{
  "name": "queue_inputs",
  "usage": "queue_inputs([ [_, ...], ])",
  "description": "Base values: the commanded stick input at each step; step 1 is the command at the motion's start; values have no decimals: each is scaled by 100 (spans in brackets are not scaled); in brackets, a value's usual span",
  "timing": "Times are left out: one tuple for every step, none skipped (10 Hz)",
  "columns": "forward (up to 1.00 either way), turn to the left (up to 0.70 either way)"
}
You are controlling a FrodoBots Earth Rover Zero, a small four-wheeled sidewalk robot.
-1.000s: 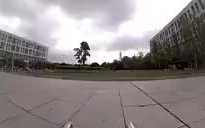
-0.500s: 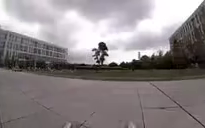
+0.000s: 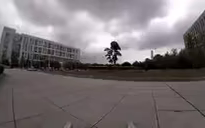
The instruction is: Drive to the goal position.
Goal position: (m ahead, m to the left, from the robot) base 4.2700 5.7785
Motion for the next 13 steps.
queue_inputs([
  [30, 16],
  [30, 16],
  [30, 16],
  [30, 16],
  [30, 16],
  [30, 16],
  [30, 16],
  [30, 16],
  [30, 16],
  [30, 16],
  [30, 16],
  [30, 16],
  [30, 16],
])
